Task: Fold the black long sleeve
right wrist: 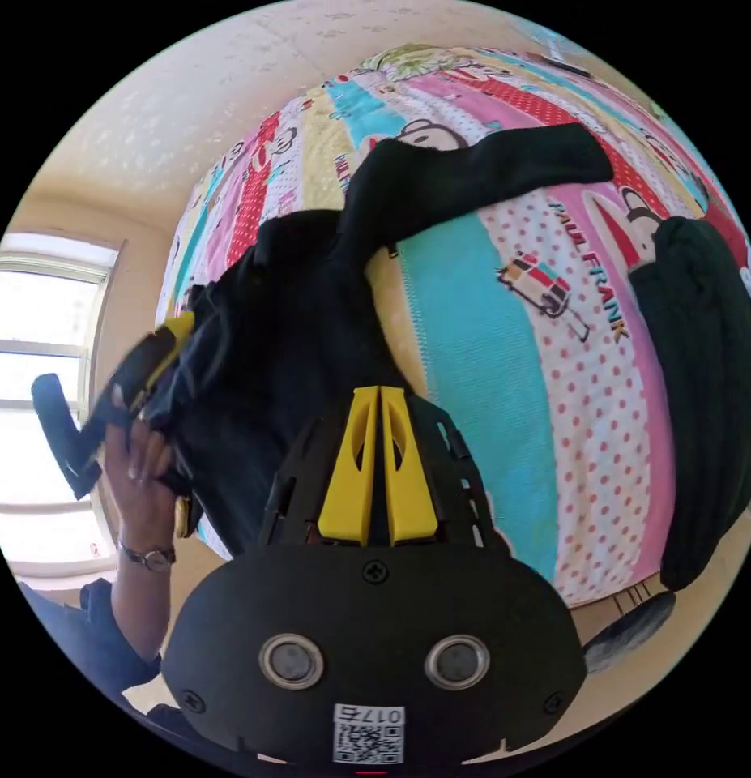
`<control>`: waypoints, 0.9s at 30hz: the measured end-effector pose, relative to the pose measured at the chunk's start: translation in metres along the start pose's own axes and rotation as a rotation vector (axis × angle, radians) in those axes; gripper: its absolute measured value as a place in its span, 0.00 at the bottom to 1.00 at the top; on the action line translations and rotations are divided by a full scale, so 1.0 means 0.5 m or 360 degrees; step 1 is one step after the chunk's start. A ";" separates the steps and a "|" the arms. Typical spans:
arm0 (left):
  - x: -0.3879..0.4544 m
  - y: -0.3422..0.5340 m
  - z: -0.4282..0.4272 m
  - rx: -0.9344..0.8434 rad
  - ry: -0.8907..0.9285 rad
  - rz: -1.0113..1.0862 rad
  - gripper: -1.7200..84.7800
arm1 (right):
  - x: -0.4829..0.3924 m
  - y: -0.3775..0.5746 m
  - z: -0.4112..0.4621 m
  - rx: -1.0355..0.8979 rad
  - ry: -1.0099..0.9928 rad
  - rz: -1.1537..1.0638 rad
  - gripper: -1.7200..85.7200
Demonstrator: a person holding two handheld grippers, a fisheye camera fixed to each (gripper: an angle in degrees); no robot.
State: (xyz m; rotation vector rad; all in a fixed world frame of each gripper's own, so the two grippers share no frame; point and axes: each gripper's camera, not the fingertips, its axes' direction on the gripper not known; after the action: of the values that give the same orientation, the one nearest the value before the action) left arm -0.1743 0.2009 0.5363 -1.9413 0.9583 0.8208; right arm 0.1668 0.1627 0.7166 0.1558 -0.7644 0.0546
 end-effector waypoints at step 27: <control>0.043 0.256 -0.010 -0.0119 -0.0236 -0.0533 0.11 | 0.324 -0.530 -0.045 -0.0009 -0.0093 0.0415 0.07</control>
State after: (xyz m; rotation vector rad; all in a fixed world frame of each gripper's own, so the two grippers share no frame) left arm -0.2705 0.1395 0.4738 -2.0009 0.5024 0.7993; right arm 0.3269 -0.0964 0.7809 0.0516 -0.8396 0.2960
